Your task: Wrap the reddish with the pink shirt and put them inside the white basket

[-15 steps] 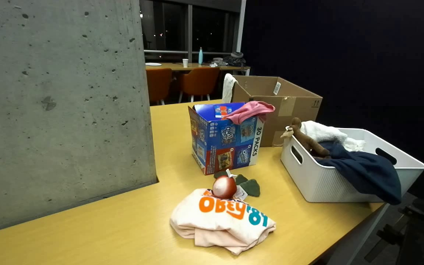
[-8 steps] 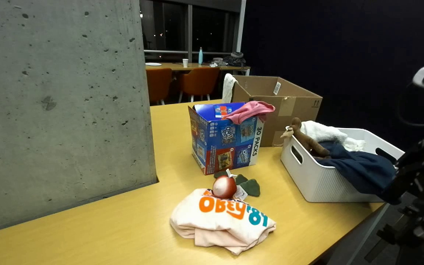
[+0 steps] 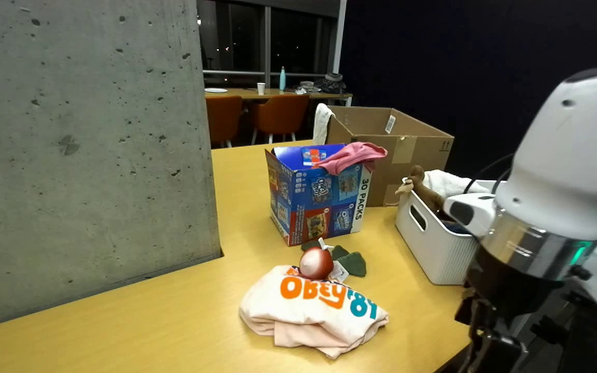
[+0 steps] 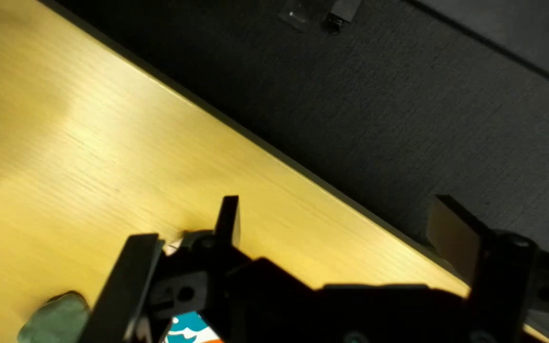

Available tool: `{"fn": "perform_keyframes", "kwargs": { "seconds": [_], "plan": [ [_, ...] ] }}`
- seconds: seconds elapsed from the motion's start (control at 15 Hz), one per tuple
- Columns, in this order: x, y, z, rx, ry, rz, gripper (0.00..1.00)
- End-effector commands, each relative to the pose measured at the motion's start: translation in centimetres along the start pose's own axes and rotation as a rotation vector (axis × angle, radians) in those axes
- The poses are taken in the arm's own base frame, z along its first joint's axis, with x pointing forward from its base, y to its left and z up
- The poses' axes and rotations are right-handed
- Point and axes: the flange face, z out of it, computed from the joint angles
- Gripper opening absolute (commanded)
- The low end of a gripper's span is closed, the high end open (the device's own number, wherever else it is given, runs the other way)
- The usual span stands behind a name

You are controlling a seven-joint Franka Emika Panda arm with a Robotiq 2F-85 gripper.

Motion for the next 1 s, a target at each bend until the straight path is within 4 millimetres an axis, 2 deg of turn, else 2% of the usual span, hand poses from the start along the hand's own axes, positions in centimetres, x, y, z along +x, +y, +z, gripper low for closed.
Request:
{"fn": "perform_keyframes", "kwargs": {
  "seconds": [0.0, 0.2, 0.27, 0.53, 0.73, 0.93],
  "plan": [
    [6.1, 0.7, 4.4, -0.060, -0.048, -0.027, 1.00],
    [10.0, 0.3, 7.9, -0.086, -0.083, -0.038, 1.00],
    [11.4, 0.1, 8.4, -0.096, -0.089, -0.045, 1.00],
    [15.0, 0.3, 8.5, -0.153, -0.081, -0.051, 1.00],
    [16.4, 1.4, 7.6, -0.180, -0.067, -0.037, 1.00],
    [17.6, 1.9, 8.3, -0.177, -0.060, -0.038, 1.00]
  ]
}}
